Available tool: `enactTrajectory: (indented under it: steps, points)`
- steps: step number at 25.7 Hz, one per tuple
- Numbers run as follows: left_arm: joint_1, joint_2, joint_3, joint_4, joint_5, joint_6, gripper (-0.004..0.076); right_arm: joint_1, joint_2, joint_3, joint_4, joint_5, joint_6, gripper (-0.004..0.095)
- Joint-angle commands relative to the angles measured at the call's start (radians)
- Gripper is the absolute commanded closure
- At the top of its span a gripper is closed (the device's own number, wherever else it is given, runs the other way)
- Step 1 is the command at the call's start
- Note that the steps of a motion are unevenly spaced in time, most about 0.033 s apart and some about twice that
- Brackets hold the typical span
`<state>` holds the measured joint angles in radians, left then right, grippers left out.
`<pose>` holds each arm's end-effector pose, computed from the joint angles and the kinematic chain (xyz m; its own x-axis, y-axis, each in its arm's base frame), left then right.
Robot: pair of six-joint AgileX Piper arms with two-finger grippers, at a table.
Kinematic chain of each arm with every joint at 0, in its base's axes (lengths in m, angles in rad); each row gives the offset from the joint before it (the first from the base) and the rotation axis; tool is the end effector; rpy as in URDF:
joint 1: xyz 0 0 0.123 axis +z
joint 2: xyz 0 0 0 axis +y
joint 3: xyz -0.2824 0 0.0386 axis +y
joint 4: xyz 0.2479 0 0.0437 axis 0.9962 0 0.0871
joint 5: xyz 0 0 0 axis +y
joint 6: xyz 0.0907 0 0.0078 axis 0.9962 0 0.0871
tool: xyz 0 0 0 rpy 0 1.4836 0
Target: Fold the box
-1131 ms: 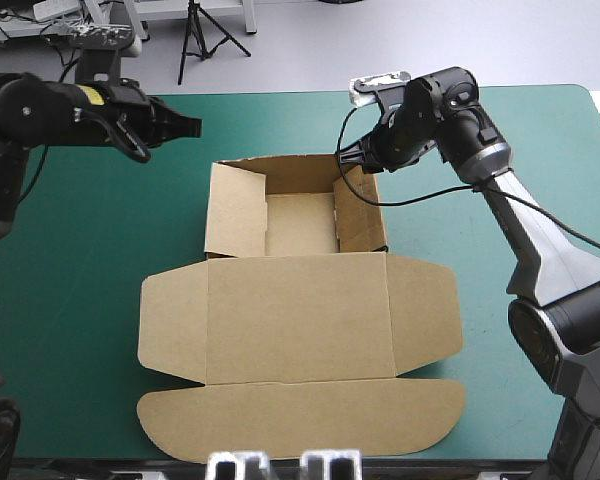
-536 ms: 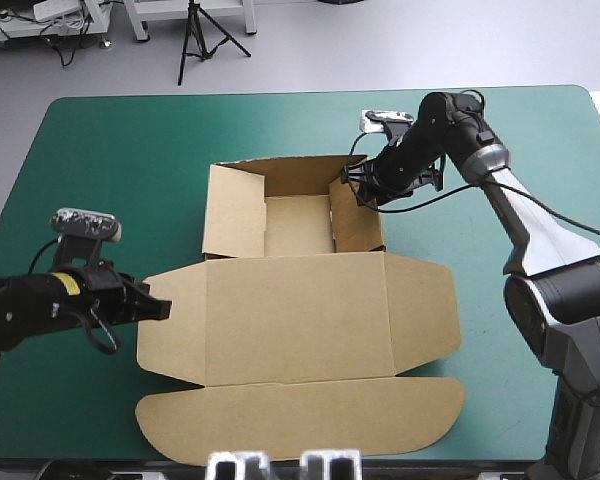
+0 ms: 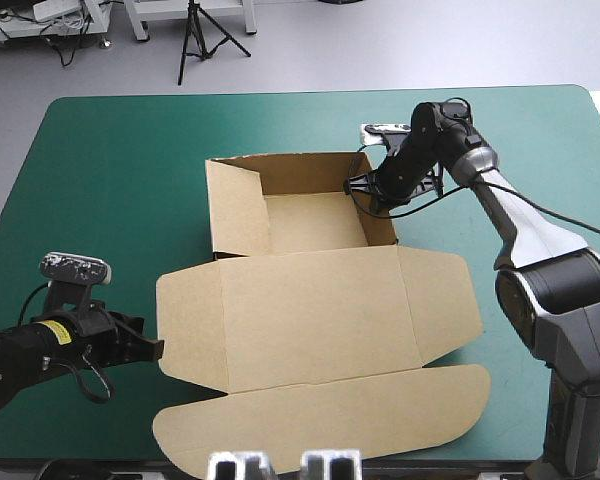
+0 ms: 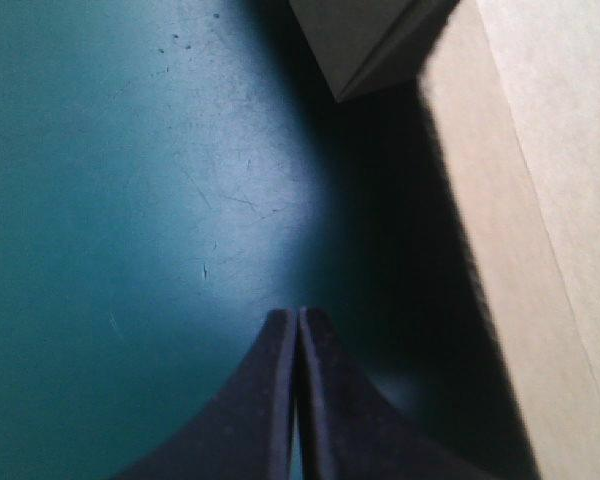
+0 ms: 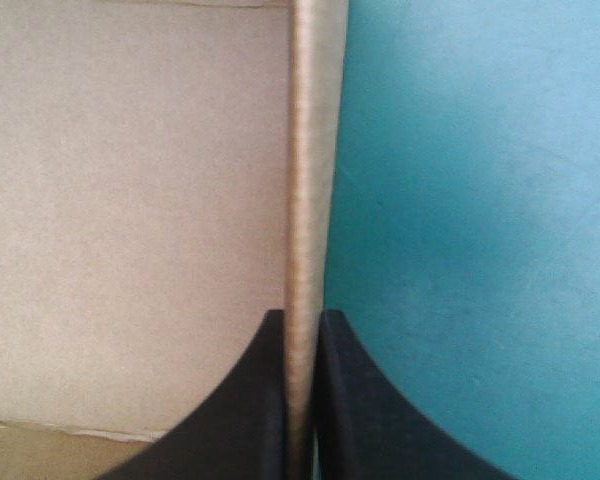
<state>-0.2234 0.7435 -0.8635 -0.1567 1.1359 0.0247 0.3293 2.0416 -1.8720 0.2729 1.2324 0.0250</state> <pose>0.1077 -0.0377 0.3436 -0.7901 0.1371 -0.5974 0.2697 0.9530 -0.1380 0.4064 0.1634 0.2735 -0.9504 -0.2048 -0.2342 -0.2668 0.9238 0.2746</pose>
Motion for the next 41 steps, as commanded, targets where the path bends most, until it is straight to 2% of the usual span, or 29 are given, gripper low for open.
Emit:
enactTrajectory:
  steps: [1,4,10,11,13,16,29,33,37,41]
  points:
    - [-0.005,-0.004,-0.023,-0.013,-0.031,-0.012,0.0733,-0.041,-0.132,-0.027,-0.012,0.015,-0.005,0.0921]
    - [-0.005,-0.014,0.016,-0.009,-0.034,-0.012,0.0733,-0.146,-0.226,-0.027,-0.095,0.017,-0.007,0.0921]
    - [-0.005,-0.127,0.159,-0.007,-0.086,-0.018,0.0733,-0.477,-0.373,-0.027,-0.297,0.017,-0.051,0.0921]
    - [-0.005,-0.163,0.184,-0.005,-0.091,-0.025,0.0733,-0.544,-0.375,-0.027,-0.282,0.017,-0.051,0.0921]
    - [-0.005,-0.191,0.202,-0.005,-0.091,-0.025,0.0733,-0.607,-0.369,-0.023,-0.262,0.017,-0.051,0.0921]
    - [-0.005,-0.222,0.212,-0.005,-0.097,-0.025,0.0733,-0.687,-0.320,0.029,-0.329,0.017,-0.051,0.0921]
    - [-0.005,-0.222,0.212,0.012,-0.125,-0.011,0.0733,-0.714,-0.120,0.058,-0.329,0.015,-0.064,0.0905]
    - [-0.005,-0.222,0.212,0.012,-0.125,-0.011,0.0733,-0.714,-0.101,0.058,-0.331,0.015,-0.068,0.0773]
    - [-0.005,-0.222,0.212,0.025,-0.125,-0.011,0.0733,-0.714,-0.101,0.058,-0.334,0.015,-0.070,0.0580]
    - [-0.005,-0.222,0.212,0.029,-0.124,-0.011,0.0733,-0.714,-0.107,0.058,-0.304,0.017,-0.070,0.0537]
